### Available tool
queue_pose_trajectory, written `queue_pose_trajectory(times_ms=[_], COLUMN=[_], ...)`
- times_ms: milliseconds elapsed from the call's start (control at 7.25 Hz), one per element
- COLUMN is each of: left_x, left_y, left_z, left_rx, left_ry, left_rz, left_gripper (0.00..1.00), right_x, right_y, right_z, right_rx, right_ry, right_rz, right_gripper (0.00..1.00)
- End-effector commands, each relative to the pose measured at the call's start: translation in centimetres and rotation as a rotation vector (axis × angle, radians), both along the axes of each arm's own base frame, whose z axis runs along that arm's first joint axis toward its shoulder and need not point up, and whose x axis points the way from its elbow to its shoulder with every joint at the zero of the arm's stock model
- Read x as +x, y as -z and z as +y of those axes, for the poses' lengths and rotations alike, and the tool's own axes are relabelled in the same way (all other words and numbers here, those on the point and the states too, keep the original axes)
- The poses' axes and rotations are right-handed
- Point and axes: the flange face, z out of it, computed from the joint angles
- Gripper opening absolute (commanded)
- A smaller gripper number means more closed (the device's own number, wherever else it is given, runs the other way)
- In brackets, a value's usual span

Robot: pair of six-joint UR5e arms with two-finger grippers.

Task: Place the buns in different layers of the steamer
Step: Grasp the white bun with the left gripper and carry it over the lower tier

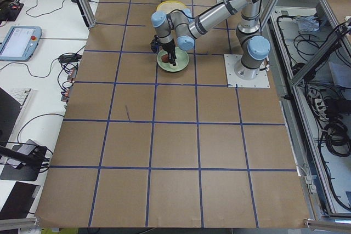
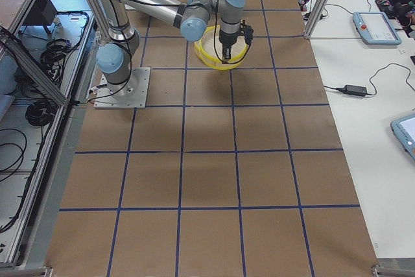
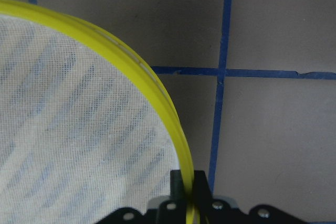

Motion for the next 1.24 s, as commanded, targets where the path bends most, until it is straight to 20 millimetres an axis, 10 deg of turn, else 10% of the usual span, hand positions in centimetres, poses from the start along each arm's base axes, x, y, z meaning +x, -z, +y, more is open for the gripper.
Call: queue_pose_trajectory(times_ms=[0,552,828,1103], left_x=[0.0,-1.3,-8.0,-17.4], left_y=[-0.2,-10.1,-17.7,-19.3], left_z=[-0.1,1.4,-0.9,-0.5], left_rx=[-0.004,-0.11,-0.215,-0.254], left_ry=[-0.001,0.014,0.034,-0.077], left_rz=[-0.003,-0.02,0.06,0.139], left_gripper=[0.07,0.05,0.05,0.05], right_x=[-1.4,-1.5,-1.5,-1.5], right_y=[0.0,0.0,0.1,0.2], right_z=[0.0,0.0,0.0,0.1], right_rx=[0.002,0.0,0.001,0.002], right_ry=[-0.023,-0.02,-0.02,-0.018], right_rz=[0.021,0.028,0.028,0.027], right_gripper=[0.07,0.07,0.07,0.07])
